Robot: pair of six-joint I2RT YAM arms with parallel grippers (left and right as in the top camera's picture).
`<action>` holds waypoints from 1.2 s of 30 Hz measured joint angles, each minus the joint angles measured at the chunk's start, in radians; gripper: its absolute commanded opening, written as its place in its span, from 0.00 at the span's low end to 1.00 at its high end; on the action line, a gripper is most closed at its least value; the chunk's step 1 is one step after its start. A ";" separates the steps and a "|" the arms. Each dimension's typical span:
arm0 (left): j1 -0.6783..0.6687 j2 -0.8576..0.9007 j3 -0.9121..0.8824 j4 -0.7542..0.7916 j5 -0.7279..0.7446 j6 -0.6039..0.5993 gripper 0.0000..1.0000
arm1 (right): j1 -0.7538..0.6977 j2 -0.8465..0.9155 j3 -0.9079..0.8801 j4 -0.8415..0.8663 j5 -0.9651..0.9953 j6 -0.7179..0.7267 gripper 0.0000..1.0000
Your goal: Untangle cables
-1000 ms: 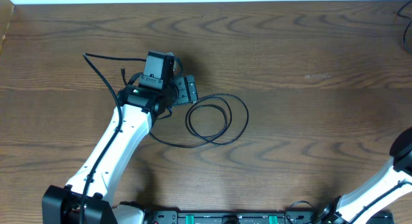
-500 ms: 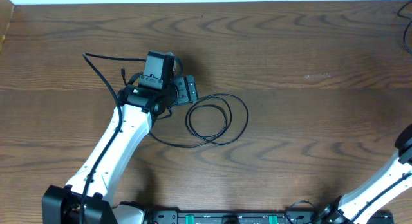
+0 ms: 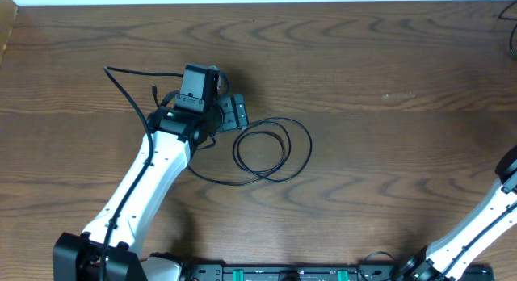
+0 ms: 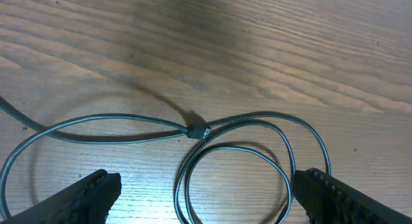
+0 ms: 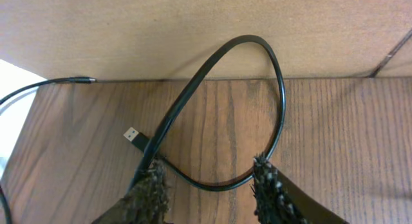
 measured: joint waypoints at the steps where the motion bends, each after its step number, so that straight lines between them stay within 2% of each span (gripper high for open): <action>1: 0.000 0.000 0.000 0.000 0.000 0.000 0.93 | 0.000 0.000 0.000 0.002 -0.007 -0.002 0.56; 4: 0.000 0.000 0.000 0.000 0.000 0.000 0.93 | 0.000 0.000 0.000 0.002 -0.040 -0.002 0.61; 15: 0.000 0.000 0.000 0.000 0.000 0.000 0.93 | 0.000 -0.054 0.000 -0.075 -0.138 -0.001 0.61; 27: 0.000 0.000 0.000 0.000 0.000 0.000 0.93 | -0.014 -0.103 0.000 -0.018 -0.125 0.001 0.59; 33: 0.000 0.000 0.000 0.000 0.000 0.000 0.93 | -0.028 -0.058 0.000 0.034 -0.103 0.004 0.54; 36: 0.000 0.000 0.000 0.000 0.000 0.000 0.92 | -0.039 -0.020 0.000 0.037 -0.100 0.005 0.54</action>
